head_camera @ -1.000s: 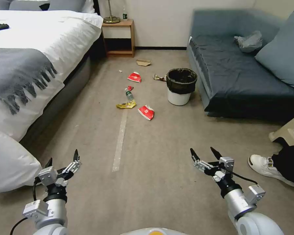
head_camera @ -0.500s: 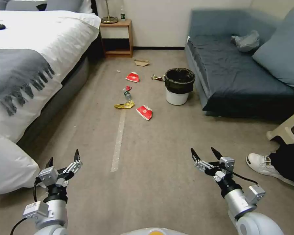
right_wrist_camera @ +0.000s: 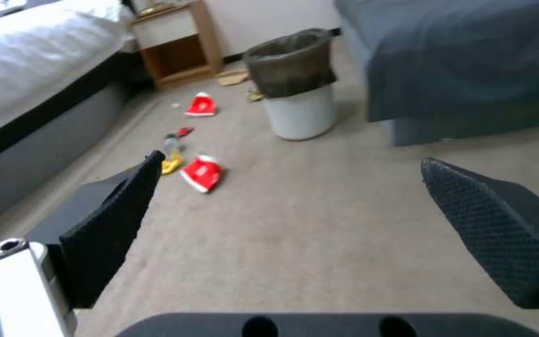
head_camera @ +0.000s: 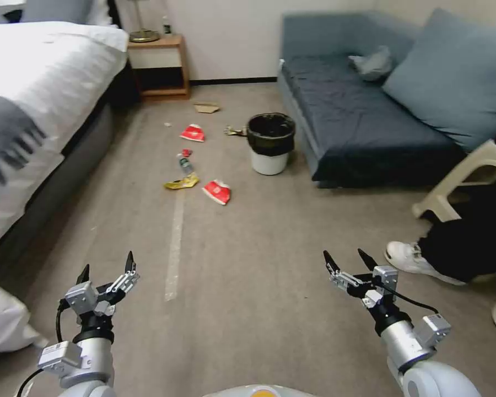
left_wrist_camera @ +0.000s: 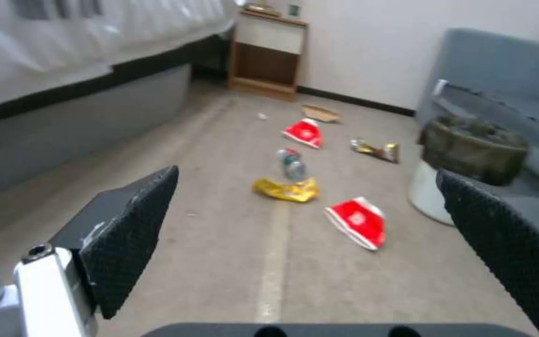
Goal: Pick up the trash can from the floor.
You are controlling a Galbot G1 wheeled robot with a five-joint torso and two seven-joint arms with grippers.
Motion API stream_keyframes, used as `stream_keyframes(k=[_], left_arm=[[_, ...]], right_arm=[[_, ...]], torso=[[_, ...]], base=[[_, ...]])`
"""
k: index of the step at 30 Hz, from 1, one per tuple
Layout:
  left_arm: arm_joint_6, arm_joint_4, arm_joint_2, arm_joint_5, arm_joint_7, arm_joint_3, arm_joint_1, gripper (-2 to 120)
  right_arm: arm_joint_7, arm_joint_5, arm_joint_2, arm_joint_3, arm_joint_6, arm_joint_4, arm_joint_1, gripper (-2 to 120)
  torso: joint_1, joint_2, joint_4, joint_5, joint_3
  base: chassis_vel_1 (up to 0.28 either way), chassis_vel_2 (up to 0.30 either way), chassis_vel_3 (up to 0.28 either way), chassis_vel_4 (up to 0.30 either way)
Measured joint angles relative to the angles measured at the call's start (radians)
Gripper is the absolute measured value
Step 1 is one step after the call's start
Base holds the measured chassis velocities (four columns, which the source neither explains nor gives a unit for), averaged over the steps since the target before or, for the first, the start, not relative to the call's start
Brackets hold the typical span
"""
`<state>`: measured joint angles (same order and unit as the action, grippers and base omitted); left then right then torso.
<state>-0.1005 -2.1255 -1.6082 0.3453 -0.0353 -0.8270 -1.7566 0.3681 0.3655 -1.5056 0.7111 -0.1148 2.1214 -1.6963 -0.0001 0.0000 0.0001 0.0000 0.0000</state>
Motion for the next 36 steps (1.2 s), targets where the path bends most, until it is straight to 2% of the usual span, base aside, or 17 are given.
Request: stream_keyframes(k=[6,12,16,36], left_arm=[[0.005,-0.004,0.000,0.013,0.012,0.005,0.001,100],[0.030,-0.011,0.000,0.021,0.015,0.005,0.001,99],[0.033,-0.013,0.000,0.022,0.016,0.006,0.000,98],[0.032,-0.015,0.009,0.032,0.017,0.005,-0.001,98]], right_arm=[[0.025,-0.002,-0.003,0.016,0.020,0.000,-0.002,100],[0.044,-0.011,-0.004,0.027,0.053,-0.001,-0.004,100],[0.054,-0.017,-0.007,0.030,0.074,-0.001,-0.009,100],[0.079,-0.011,-0.017,0.035,0.076,0.002,-0.021,100]], torso=[[0.000,0.000,-0.0006,0.0000,0.000],[0.000,0.000,0.0004,0.0000,0.000],[0.000,0.000,0.0000,0.0000,0.000],[0.000,0.000,-0.0001,0.0000,0.000]], base=[[-0.123,-0.122,-0.127,-0.116],[-0.032,-0.034,-0.037,-0.042],[0.000,0.000,0.000,0.000],[0.000,0.000,0.000,0.000]])
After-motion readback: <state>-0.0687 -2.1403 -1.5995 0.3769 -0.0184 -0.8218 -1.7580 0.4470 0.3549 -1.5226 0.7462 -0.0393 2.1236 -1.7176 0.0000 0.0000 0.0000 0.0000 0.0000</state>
